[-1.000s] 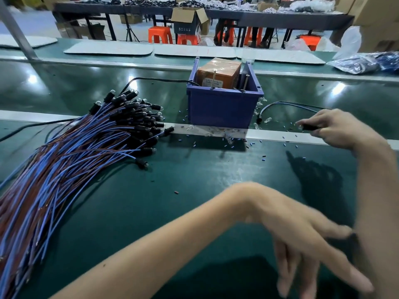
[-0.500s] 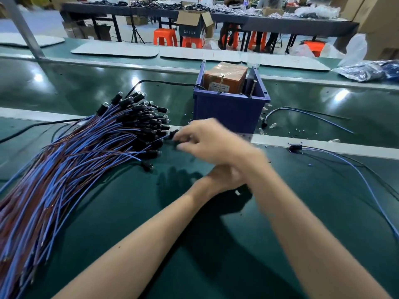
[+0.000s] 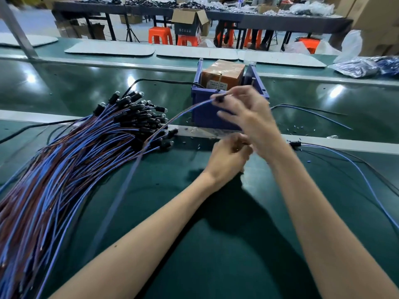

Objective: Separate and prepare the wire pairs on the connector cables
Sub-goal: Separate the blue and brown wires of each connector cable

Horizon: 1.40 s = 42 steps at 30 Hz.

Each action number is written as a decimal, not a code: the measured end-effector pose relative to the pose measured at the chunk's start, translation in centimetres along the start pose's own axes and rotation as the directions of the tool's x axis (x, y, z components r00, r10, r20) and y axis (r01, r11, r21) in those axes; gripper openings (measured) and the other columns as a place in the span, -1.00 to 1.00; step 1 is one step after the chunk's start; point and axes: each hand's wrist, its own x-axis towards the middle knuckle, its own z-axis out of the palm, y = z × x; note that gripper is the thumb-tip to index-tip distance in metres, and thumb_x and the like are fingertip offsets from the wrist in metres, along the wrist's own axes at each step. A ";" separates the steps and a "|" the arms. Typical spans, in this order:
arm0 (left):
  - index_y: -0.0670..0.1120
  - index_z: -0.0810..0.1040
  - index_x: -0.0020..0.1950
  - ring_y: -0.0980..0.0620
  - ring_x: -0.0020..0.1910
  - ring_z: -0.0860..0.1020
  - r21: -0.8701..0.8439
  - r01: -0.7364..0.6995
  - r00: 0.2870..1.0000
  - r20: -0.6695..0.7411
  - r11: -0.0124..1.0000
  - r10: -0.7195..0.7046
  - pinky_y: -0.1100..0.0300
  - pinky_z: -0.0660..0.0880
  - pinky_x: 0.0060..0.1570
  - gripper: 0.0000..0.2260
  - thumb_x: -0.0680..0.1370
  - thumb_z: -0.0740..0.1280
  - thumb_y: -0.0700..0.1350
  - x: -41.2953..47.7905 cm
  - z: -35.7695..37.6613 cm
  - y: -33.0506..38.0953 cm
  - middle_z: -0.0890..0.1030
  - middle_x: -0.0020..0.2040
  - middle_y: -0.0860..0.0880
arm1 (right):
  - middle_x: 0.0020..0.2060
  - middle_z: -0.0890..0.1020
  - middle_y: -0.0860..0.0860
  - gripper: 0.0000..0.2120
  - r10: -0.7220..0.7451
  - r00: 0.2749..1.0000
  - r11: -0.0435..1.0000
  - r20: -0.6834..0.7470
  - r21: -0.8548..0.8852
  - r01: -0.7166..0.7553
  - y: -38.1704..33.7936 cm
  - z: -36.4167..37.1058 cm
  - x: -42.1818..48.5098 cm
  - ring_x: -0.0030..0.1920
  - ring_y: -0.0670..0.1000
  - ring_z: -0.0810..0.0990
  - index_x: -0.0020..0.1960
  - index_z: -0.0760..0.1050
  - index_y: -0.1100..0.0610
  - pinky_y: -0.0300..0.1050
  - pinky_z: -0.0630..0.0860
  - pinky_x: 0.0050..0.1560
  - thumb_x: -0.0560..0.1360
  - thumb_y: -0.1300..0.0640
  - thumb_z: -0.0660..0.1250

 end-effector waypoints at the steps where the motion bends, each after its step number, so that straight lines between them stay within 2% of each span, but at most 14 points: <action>1: -0.18 0.52 0.06 0.08 -0.44 0.48 -0.076 0.013 1.000 -0.018 0.997 -0.014 0.26 0.41 -0.45 -0.85 0.51 0.24 -0.26 0.3 0.3 0.4 0.56 -0.24 -0.07 | 0.04 0.66 0.18 -0.96 0.017 0.998 0.980 -0.065 0.199 -0.004 -0.1 -1.4 0.0 0.14 0.13 0.63 0.03 0.38 0.17 0.05 0.57 0.17 0.61 0.29 0.20; 4: -0.16 0.30 0.41 0.10 -0.31 0.59 -0.338 0.075 0.996 -0.015 0.938 -0.085 0.28 0.48 -0.42 -0.64 0.60 0.20 -0.22 0.5 0.1 0.4 0.60 -0.02 -0.05 | -0.08 0.69 0.12 -0.92 0.054 0.981 0.876 -0.188 0.481 0.044 0.1 -4.7 -0.1 0.09 0.11 0.65 -0.02 0.33 0.12 0.09 0.57 0.15 0.63 0.26 0.14; 6: -0.18 0.13 0.51 0.10 -0.20 0.62 -0.415 0.080 0.996 0.001 0.906 -0.087 0.26 0.55 -0.35 -0.54 0.64 0.16 -0.16 0.6 -0.1 0.2 0.57 0.09 -0.05 | -0.22 0.65 0.06 -0.92 0.074 0.973 0.862 -0.218 0.505 0.047 0.4 -5.9 -0.2 -0.08 0.05 0.66 -0.04 0.33 0.11 0.07 0.59 0.08 0.63 0.22 0.16; 8: -0.19 0.09 0.53 0.07 -0.15 0.62 -0.449 0.085 0.995 -0.006 0.890 -0.099 0.23 0.57 -0.32 -0.54 0.66 0.11 -0.10 0.9 0.0 0.4 0.54 0.19 -0.11 | -0.30 0.57 0.01 -0.90 0.096 0.971 0.909 -0.219 0.416 0.003 0.5 -6.6 -0.3 -0.26 -0.04 0.59 -0.07 0.35 0.10 -0.04 0.62 -0.05 0.63 0.16 0.19; 12: -0.15 0.27 0.37 0.14 -0.35 0.62 -0.517 -0.002 0.980 -0.172 0.856 -0.102 0.29 0.53 -0.40 -0.69 0.69 -0.01 -0.04 1.4 -0.1 0.0 0.62 0.02 -0.10 | -0.41 0.43 -0.04 -0.81 0.129 0.972 0.986 -0.197 0.130 -0.105 0.6 -7.9 -0.3 -0.45 -0.11 0.37 -0.13 0.40 0.11 -0.24 0.43 -0.35 0.65 0.12 0.15; 16: -0.08 0.39 0.15 0.15 -0.49 0.54 -0.505 -0.069 0.931 -0.342 0.861 -0.126 0.34 0.45 -0.48 -0.77 0.70 -0.03 -0.05 1.6 -0.3 -0.4 0.64 -0.27 0.00 | -0.59 0.27 -0.17 -0.74 0.144 0.944 0.990 -0.296 0.033 -0.140 0.7 -9.3 -0.4 -0.57 -0.17 0.17 -0.18 0.42 0.12 -0.35 0.19 -0.54 0.66 0.13 0.13; 18: -0.07 0.41 0.05 0.16 -0.56 0.47 -0.490 -0.087 0.902 -0.408 0.868 -0.140 0.35 0.38 -0.54 -0.77 0.70 -0.01 -0.07 1.7 -0.5 -0.6 0.56 -0.39 0.04 | -0.62 0.25 -0.21 -0.77 0.149 0.921 0.987 -0.361 0.004 -0.158 0.5 -10.0 -0.5 -0.59 -0.19 0.15 -0.20 0.42 0.10 -0.37 0.15 -0.59 0.63 0.14 0.20; 20: -0.06 0.44 -0.03 0.17 -0.62 0.38 -0.441 -0.080 0.911 -0.396 0.894 -0.115 0.36 0.28 -0.60 -0.77 0.69 0.02 -0.10 1.8 -0.5 -0.7 0.48 -0.51 0.08 | -0.59 0.29 -0.20 -0.81 0.164 0.908 0.985 -0.386 0.009 -0.174 0.2 -10.5 -0.6 -0.59 -0.19 0.17 -0.22 0.41 0.07 -0.37 0.14 -0.60 0.56 0.17 0.32; 22: -0.07 0.48 -0.08 0.18 -0.64 0.31 -0.365 -0.069 0.954 -0.296 0.929 -0.045 0.37 0.25 -0.63 -0.76 0.68 0.08 -0.12 1.7 -0.2 -0.9 0.43 -0.57 0.08 | -0.54 0.39 -0.15 -0.83 0.196 0.920 0.978 -0.339 -0.006 -0.211 0.0 -10.3 -0.7 -0.58 -0.20 0.22 -0.22 0.45 0.07 -0.38 0.15 -0.61 0.50 0.19 0.41; 26: -0.07 0.51 -0.12 0.17 -0.66 0.27 -0.238 -0.043 0.999 -0.038 0.970 0.035 0.37 0.22 -0.64 -0.84 0.63 0.22 -0.13 1.2 0.3 -0.9 0.44 -0.58 0.04 | -0.30 0.65 -0.02 -0.91 0.307 0.948 0.927 -0.079 -0.201 -0.317 -0.2 -8.3 -0.8 -0.48 -0.20 0.45 -0.13 0.58 0.09 -0.41 0.24 -0.56 0.41 0.13 0.48; 29: -0.08 0.42 -0.16 0.17 -0.68 0.24 -0.230 -0.034 0.999 -0.031 0.973 0.028 0.37 0.18 -0.66 -0.84 0.62 0.24 -0.12 1.0 0.1 -0.9 0.44 -0.58 0.02 | -0.36 0.63 -0.05 -0.94 0.328 0.944 0.898 0.042 -0.325 -0.298 0.1 -6.7 -0.8 -0.42 -0.21 0.51 -0.15 0.62 0.09 -0.41 0.25 -0.50 0.41 0.13 0.49; 35: -0.12 0.45 -0.20 0.16 -0.68 0.27 -0.264 -0.049 0.998 -0.045 0.963 0.038 0.37 0.22 -0.64 -0.83 0.60 0.27 -0.18 1.0 0.0 -0.6 0.52 -0.52 0.00 | -0.35 0.60 -0.02 -0.98 0.321 0.947 0.921 0.021 -0.241 -0.307 0.6 -5.7 -0.5 -0.44 -0.20 0.47 -0.16 0.63 0.10 -0.36 0.22 -0.51 0.44 0.17 0.46; 38: -0.13 0.52 -0.18 0.17 -0.66 0.28 -0.270 -0.058 0.997 -0.055 0.961 0.044 0.37 0.25 -0.62 -0.84 0.59 0.29 -0.18 0.9 0.0 -0.7 0.55 -0.47 0.02 | -0.46 0.57 -0.10 -0.96 0.323 0.945 0.930 0.038 -0.196 -0.310 1.0 -5.6 -0.6 -0.48 -0.21 0.48 -0.15 0.60 0.12 -0.37 0.22 -0.51 0.46 0.18 0.44; 42: -0.07 0.57 -0.16 0.18 -0.63 0.33 -0.253 -0.082 0.979 -0.199 0.964 0.031 0.36 0.31 -0.59 -0.83 0.61 0.27 -0.12 1.1 -0.1 -0.9 0.61 -0.39 0.06 | -0.44 0.63 -0.09 -0.88 0.276 0.961 0.957 -0.006 -0.089 -0.275 1.8 -5.0 -0.4 -0.48 -0.21 0.55 -0.19 0.52 0.14 -0.42 0.27 -0.56 0.52 0.19 0.38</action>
